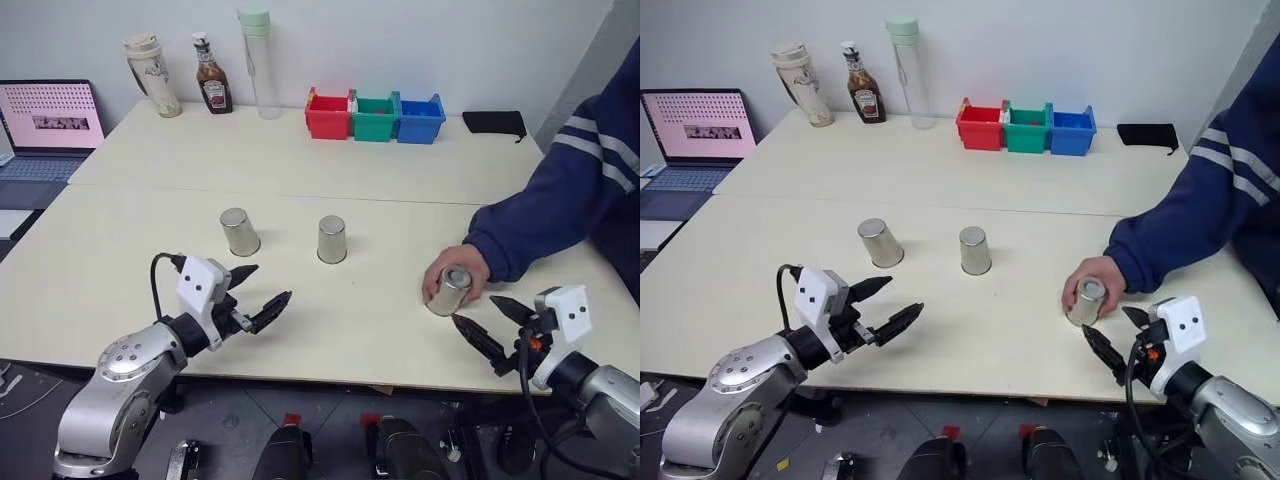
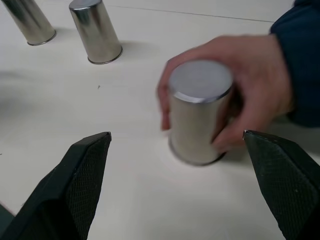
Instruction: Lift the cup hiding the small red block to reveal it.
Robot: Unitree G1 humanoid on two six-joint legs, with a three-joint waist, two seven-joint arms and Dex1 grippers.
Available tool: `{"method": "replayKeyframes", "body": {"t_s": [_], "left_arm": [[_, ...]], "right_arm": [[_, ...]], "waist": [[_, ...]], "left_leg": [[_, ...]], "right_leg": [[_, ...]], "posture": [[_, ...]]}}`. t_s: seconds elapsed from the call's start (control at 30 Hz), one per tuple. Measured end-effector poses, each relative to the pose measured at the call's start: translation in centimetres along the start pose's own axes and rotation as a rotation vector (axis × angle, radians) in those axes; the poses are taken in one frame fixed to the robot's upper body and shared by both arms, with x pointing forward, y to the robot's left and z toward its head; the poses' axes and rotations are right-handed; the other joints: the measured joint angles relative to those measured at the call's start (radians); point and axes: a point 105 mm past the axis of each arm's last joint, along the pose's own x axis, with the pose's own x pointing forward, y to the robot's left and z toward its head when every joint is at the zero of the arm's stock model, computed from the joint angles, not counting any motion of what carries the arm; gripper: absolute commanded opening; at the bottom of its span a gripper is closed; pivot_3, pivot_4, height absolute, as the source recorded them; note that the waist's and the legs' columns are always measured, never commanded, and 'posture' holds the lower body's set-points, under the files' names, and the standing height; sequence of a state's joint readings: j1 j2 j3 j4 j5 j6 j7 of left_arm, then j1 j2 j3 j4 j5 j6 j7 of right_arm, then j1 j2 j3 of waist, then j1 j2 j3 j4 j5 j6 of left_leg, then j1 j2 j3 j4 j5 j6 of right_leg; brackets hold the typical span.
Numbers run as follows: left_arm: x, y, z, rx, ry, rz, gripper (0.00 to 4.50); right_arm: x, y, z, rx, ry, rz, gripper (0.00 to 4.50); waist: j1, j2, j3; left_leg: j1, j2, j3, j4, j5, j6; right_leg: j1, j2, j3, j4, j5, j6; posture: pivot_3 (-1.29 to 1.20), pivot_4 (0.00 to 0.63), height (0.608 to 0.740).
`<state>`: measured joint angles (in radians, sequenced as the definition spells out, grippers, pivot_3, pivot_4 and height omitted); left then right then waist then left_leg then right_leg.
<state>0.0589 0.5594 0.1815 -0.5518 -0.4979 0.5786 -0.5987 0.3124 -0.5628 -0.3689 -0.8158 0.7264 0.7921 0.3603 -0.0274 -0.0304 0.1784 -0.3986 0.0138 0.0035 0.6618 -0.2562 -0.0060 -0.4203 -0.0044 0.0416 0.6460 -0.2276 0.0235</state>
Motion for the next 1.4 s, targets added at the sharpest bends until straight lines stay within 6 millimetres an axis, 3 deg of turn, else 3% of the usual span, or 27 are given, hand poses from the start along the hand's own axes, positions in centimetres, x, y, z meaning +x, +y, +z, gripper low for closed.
{"method": "replayKeyframes", "body": {"t_s": [1.07,1.27,1.4], "left_arm": [[0.4,0.6,0.5,-0.002,-0.004,0.033,4.5],[0.5,0.9,0.4,0.003,0.0,0.04,4.5],[0.5,1.5,0.3,0.021,0.005,0.047,4.5]], "right_arm": [[0.7,-0.4,0.9,0.012,-0.035,-0.022,4.48],[1.0,0.5,0.7,-0.016,-0.007,0.047,4.48],[1.1,1.3,2.0,-0.096,-0.033,0.146,4.48]], "waist": [[0.0,0.0,0.0],[0.0,0.0,0.0],[0.0,0.0,0.0]], "left_leg": [[0.0,0.0,0.0,0.0,0.0,0.0],[0.0,0.0,0.0,0.001,0.0,0.0],[0.0,0.0,0.0,0.001,0.0,0.0]], "right_leg": [[0.0,0.001,0.0,0.0,0.0,0.0],[0.0,0.001,0.0,0.0,0.0,0.0],[0.0,0.001,0.0,0.0,0.0,0.0]], "posture": [[0.0,0.15,0.74],[0.0,0.15,0.74],[0.0,0.15,0.74]]}}
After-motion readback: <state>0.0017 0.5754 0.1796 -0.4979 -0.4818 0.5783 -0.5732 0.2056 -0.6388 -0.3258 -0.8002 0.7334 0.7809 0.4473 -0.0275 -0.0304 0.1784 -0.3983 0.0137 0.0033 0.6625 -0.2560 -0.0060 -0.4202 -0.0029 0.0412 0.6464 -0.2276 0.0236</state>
